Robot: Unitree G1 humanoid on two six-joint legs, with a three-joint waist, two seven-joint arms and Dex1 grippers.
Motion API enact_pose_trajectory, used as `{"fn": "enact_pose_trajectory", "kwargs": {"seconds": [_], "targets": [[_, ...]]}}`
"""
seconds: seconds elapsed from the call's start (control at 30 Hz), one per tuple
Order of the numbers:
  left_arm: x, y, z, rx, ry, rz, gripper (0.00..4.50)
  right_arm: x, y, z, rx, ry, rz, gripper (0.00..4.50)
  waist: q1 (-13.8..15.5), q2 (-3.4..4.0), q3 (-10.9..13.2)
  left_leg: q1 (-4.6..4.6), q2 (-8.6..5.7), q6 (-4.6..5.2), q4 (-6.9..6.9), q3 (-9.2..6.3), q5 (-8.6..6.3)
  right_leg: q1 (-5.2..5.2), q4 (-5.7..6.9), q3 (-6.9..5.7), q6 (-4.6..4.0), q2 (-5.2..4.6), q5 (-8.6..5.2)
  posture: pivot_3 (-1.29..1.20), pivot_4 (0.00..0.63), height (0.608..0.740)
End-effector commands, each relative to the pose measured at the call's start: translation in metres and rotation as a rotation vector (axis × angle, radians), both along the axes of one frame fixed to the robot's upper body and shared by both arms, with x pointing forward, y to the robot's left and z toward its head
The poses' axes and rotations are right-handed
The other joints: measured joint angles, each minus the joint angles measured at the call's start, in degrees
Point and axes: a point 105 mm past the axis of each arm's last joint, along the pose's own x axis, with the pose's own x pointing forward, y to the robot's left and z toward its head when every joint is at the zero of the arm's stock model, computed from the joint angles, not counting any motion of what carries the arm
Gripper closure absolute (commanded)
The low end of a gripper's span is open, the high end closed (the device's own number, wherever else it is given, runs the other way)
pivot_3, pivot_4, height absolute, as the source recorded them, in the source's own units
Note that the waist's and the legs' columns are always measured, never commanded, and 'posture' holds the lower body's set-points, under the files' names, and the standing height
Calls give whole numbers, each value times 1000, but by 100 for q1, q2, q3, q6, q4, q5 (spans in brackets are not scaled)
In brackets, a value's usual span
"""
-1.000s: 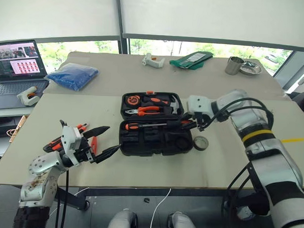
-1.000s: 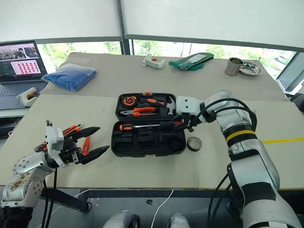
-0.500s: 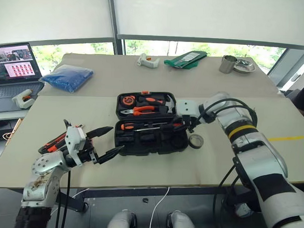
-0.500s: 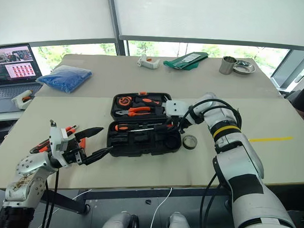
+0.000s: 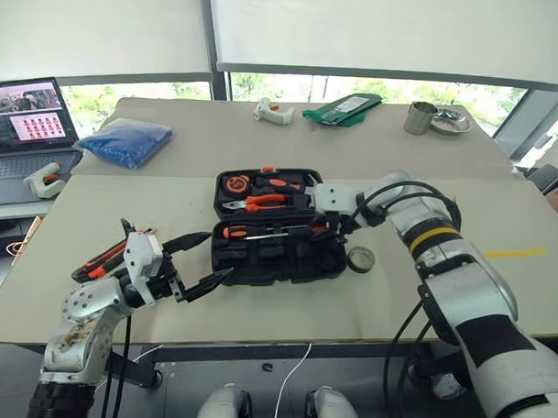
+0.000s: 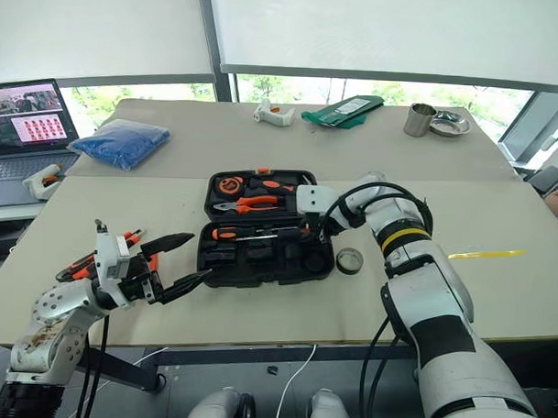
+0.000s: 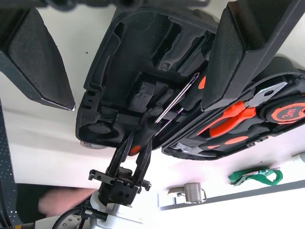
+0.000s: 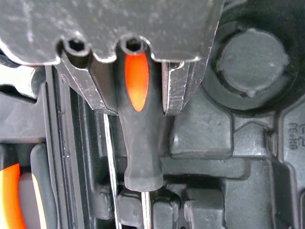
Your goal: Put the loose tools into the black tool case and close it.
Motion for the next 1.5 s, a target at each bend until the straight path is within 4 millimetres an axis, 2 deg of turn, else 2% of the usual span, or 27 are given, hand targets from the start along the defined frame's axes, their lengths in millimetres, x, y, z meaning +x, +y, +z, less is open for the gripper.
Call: {"fn": "enact_pose_trajectory", "kwargs": {"seconds": [0.03,0.1,0.27,0.33,0.37,0.4,0.63,0.67,0.87,1.1,1.27,1.33,1.4,1.43,1.5], "targets": [[-1,-2,15,-3,-42,-3,0,1,6,22,50,-80,60,1587,-2,0,0,0,0,0,0,0,0,0,0,0,0,0,0,0,150,740],[1,-3,16,-5,-39,-1,0,0,6,37,95,-111,87,844,-6,0,0,0,0,0,-1,0,0,0,-1,0,0,1,-1,0,150,740],[2,-3,17,-4,-26,0,0,-13,7,73,310,-13,156,844,-9,1,2,0,1,-2,-2,0,2,-1,0,1,0,6,-1,0,150,740],[4,-2,17,-3,-24,3,0,-11,11,82,426,-8,121,1387,-10,1,2,0,3,-2,-2,0,2,0,0,1,-1,6,0,0,150,740],[5,-2,17,-2,-24,4,0,-9,12,82,465,-15,108,1563,-10,0,2,3,5,-2,-1,-1,2,3,0,0,-1,8,0,0,150,740],[6,-2,17,0,-24,9,0,-7,13,78,499,-18,85,1922,-9,0,2,3,6,-2,-1,-3,2,4,0,0,-1,9,0,0,150,740],[9,4,2,43,18,63,0,-7,22,24,571,8,-11,4331,-1,-1,1,6,3,-7,-3,-2,4,6,1,1,-2,7,1,0,150,740],[9,5,-1,49,26,71,0,-7,24,15,567,19,-29,4457,-3,-1,1,5,3,-8,-4,0,5,4,1,2,-2,6,1,0,150,740],[3,12,-5,68,43,85,0,-13,33,-21,486,61,-48,4457,-31,0,1,6,6,-12,-5,0,8,-2,6,4,-5,10,2,0,150,740],[-2,23,-11,77,64,112,0,-16,35,-43,374,94,-55,4457,-77,-1,1,31,10,-13,-9,-2,8,15,8,5,-12,12,-1,0,150,740],[1,25,-15,87,71,131,0,-13,37,-51,305,108,-93,4457,-112,-1,0,64,12,-35,-12,-5,-6,49,6,4,-16,11,-4,0,150,740],[2,26,-17,90,76,141,0,-11,38,-51,286,100,-99,4457,-126,-2,0,76,14,-43,-13,-8,-11,60,5,2,-18,12,-5,0,150,740],[3,28,-18,94,73,151,0,-11,43,-43,314,75,-75,4457,-131,-3,-1,92,14,-49,-19,-8,-14,73,5,2,-21,12,-8,0,150,740],[3,29,-18,88,72,161,0,-11,44,-37,346,67,-62,4457,-134,-3,-1,92,15,-52,-20,-7,-15,72,5,2,-22,12,-8,0,150,740],[1,36,-14,63,68,191,0,-10,44,-7,481,24,-18,4457,-137,-3,-1,92,15,-52,-20,-7,-15,71,5,2,-22,12,-9,0,150,740]]}}
